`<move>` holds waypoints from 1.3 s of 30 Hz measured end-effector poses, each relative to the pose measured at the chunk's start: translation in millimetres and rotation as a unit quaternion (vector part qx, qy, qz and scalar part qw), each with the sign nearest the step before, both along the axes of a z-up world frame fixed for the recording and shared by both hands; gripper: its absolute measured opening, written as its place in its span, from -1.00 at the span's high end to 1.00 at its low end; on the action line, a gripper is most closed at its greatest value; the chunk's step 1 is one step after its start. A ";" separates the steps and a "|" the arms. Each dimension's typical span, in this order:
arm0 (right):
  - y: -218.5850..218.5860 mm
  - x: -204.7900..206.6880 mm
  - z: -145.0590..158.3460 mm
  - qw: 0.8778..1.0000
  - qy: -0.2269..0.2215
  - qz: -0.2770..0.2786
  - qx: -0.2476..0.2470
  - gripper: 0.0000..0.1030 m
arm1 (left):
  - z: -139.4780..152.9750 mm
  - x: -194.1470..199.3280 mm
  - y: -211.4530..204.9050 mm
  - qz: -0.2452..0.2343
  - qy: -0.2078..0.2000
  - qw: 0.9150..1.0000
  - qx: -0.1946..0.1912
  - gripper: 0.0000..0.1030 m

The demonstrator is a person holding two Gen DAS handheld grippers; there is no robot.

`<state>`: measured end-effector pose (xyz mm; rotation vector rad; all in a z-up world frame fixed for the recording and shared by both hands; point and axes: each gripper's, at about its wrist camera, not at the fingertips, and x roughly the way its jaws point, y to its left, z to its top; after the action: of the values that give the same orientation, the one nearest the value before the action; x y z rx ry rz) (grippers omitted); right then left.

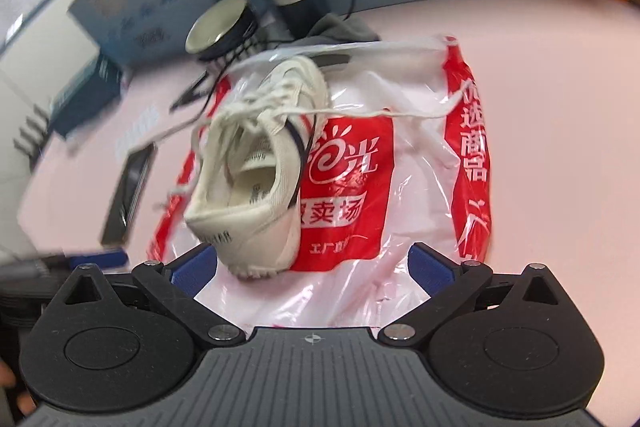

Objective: Lace up shoes with both hands

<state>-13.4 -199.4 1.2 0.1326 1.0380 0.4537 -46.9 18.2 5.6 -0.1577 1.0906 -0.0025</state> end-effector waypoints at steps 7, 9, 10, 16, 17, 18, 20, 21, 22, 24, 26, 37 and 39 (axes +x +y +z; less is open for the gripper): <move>7.2 1.4 -0.3 0.999 0.000 0.025 -0.032 -0.99 | -3.4 8.8 -9.5 -0.004 0.017 0.999 0.027 -0.98; 6.4 3.5 -1.9 0.999 0.008 0.025 -0.035 -0.99 | -4.5 10.7 -11.4 -0.005 0.021 0.999 0.033 -0.98; 5.9 4.6 -2.9 0.999 0.014 0.025 -0.035 -0.99 | -5.1 11.4 -12.5 -0.005 0.023 0.999 0.036 -0.98; 6.3 5.7 -6.9 0.998 0.025 0.028 -0.049 -0.99 | -8.2 14.6 -18.3 -0.010 0.032 0.998 0.057 -0.98; 6.9 5.4 -7.3 0.998 0.025 0.029 -0.054 -0.99 | -9.0 15.1 -18.8 -0.009 0.034 0.998 0.059 -0.98; 7.4 5.1 -7.7 0.998 0.025 0.031 -0.058 -0.99 | -9.8 15.5 -18.8 -0.008 0.036 0.997 0.062 -0.98; 8.5 4.4 -8.5 0.997 0.025 0.034 -0.066 -0.99 | -11.3 16.3 -18.6 -0.006 0.041 0.997 0.067 -0.98; 9.0 4.1 -8.9 0.997 0.024 0.035 -0.070 -0.99 | -12.0 16.5 -18.4 -0.004 0.044 0.997 0.070 -0.98; 9.6 3.7 -9.3 0.996 0.024 0.037 -0.074 -0.99 | -12.9 16.6 -18.5 -0.004 0.047 0.996 0.072 -0.98; 10.7 3.1 -10.1 0.996 0.024 0.039 -0.082 -0.99 | -14.6 16.8 -19.2 -0.004 0.053 0.996 0.078 -0.98; 11.8 2.4 -10.9 0.995 0.024 0.042 -0.090 -0.99 | -15.7 16.6 -20.5 -0.007 0.058 0.995 0.083 -0.98; 7.9 -5.5 -12.9 0.993 0.034 0.005 -0.112 -0.99 | -17.4 10.5 -27.9 -0.014 0.071 0.992 0.102 -0.98; 7.1 -7.0 -13.3 0.993 0.036 -0.003 -0.116 -0.99 | -17.5 8.7 -29.8 -0.016 0.074 0.992 0.102 -0.98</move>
<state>-20.4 -192.3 -12.0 -0.0554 1.1528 0.3230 -38.2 -11.6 -11.9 0.0436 1.2332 0.0932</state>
